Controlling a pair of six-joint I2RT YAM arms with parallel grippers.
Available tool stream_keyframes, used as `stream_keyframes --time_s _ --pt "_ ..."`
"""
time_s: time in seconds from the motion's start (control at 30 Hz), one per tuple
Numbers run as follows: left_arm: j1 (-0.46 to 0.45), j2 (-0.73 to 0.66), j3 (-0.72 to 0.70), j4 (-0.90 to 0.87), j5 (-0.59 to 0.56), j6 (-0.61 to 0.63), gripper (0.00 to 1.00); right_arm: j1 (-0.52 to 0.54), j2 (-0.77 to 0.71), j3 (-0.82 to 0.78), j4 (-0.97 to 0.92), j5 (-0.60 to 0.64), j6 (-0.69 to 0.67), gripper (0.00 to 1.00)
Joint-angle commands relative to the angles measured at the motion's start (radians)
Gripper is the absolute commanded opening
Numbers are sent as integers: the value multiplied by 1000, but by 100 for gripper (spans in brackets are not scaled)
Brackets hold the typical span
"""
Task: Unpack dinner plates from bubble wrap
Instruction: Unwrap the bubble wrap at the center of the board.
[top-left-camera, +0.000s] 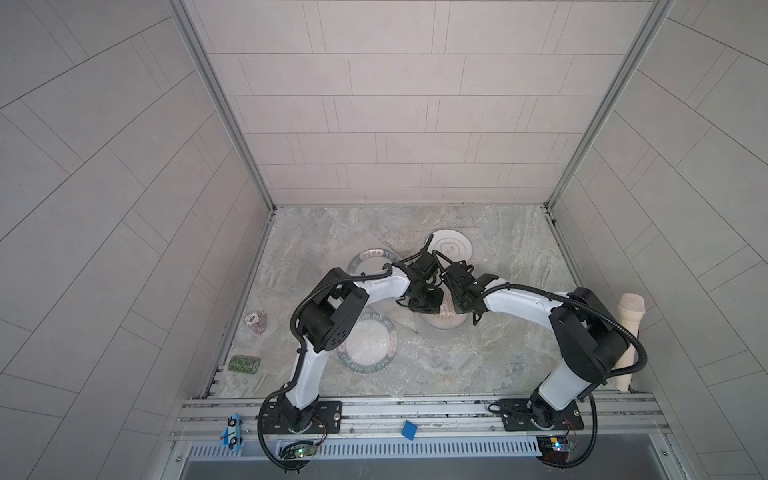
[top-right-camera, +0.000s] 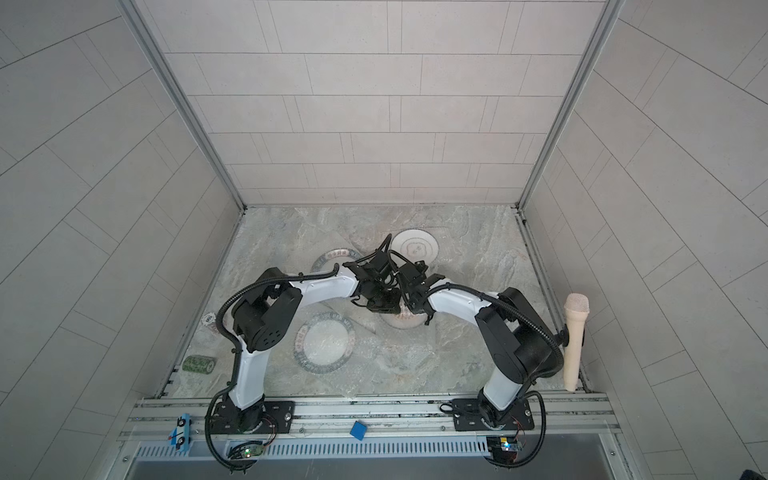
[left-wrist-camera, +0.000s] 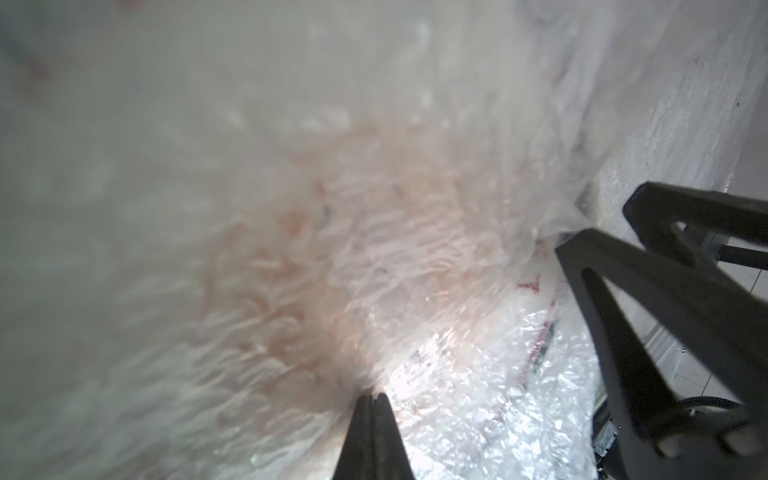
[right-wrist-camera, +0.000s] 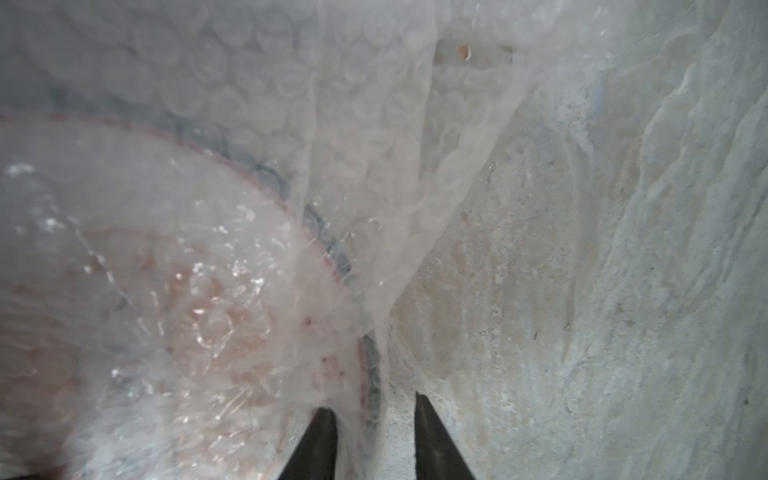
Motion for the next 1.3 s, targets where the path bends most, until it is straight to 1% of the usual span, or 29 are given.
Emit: stream_keyframes --time_s 0.0,0.1,0.23,0.27,0.33,0.5,0.53,0.7,1.03,1.27 --pt "-4 72 -53 -110 -90 -2 0 1 15 23 -34 76 -1 25" --pt "-4 72 -53 -109 -90 -2 0 1 17 25 -11 54 -19 23" --pt "-4 73 -53 -109 -90 -2 0 9 31 28 14 13 -38 17" --pt "-4 72 -52 -109 -88 0 0 12 34 29 17 13 -40 15" --pt "-4 73 -52 -109 -88 1 0 13 38 31 17 16 -39 15" --pt "-4 74 -52 -111 -88 1 0 11 39 32 26 43 -41 1" --pt "-4 73 -51 -112 -89 0 0 9 37 32 33 46 -45 0" --pt "-4 80 -46 -126 -93 1 0 -32 21 18 58 19 -28 0" --pt "-4 81 -55 -144 -108 -11 0 -173 -62 -74 160 -200 23 0" --pt "-4 82 -57 -142 -104 -14 0 -245 -98 -126 191 -272 58 0"
